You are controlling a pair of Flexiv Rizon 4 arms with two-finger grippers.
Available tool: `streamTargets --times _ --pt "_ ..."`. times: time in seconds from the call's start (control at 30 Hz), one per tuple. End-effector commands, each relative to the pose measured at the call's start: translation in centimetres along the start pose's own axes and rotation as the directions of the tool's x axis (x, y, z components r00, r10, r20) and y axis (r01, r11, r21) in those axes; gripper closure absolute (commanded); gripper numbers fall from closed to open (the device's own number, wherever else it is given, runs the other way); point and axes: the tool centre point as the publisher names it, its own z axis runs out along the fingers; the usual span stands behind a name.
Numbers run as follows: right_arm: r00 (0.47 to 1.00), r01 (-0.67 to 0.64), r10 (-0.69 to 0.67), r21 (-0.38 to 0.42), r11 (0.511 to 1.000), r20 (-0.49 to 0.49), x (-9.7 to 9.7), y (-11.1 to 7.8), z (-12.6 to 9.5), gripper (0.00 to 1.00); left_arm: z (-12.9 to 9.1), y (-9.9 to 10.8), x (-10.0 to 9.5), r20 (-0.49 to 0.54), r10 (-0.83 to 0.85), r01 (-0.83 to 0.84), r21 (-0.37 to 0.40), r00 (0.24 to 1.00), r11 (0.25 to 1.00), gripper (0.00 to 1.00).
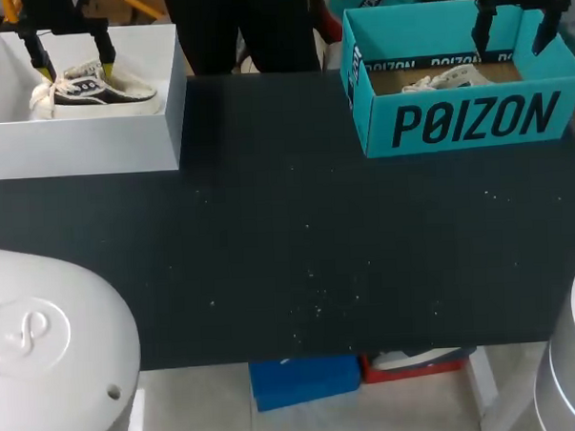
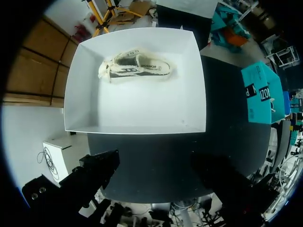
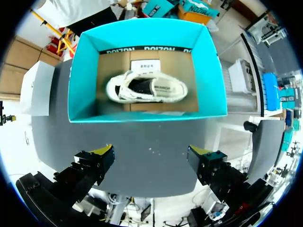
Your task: Take the shoe out of the shoebox, open the shoe tongue, remove and reinsert the insole, then place the shoe into the shoebox
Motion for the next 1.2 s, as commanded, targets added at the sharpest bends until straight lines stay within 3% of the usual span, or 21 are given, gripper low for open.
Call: streamTargets --times 0.03,0.6,0.83,0.93,1.03,1.2 --pt "1.0 0.0 0.0 0.0 1.0 0.0 0.0 0.0 0.0 0.0 0.0 0.0 0.0 0.0 0.0 0.0 0.0 1.0 1.0 0.0" --pt "1.0 0.0 0.0 0.0 1.0 0.0 0.0 0.0 0.0 0.0 0.0 0.0 0.0 0.0 0.0 0.0 0.0 1.0 1.0 0.0" --pt "1.0 0.0 0.0 0.0 1.0 0.0 0.0 0.0 0.0 0.0 -0.3 -0.2 -0.1 0.016 0.286 -0.286 0.062 0.958 0.956 0.0" --pt "1.0 0.0 0.0 0.0 1.0 0.0 0.0 0.0 0.0 0.0 -0.6 0.3 -0.3 0.031 0.591 -0.59 0.12 0.806 0.799 0.0" --pt "1.0 0.0 0.0 0.0 1.0 0.0 0.0 0.0 0.0 0.0 -0.6 1.8 -1.7 0.197 0.896 -0.913 0.185 0.397 0.363 0.0" --pt "1.0 0.0 0.0 0.0 1.0 0.0 0.0 0.0 0.0 0.0 -0.6 1.8 -1.7 0.197 0.896 -0.913 0.185 0.397 0.363 0.0"
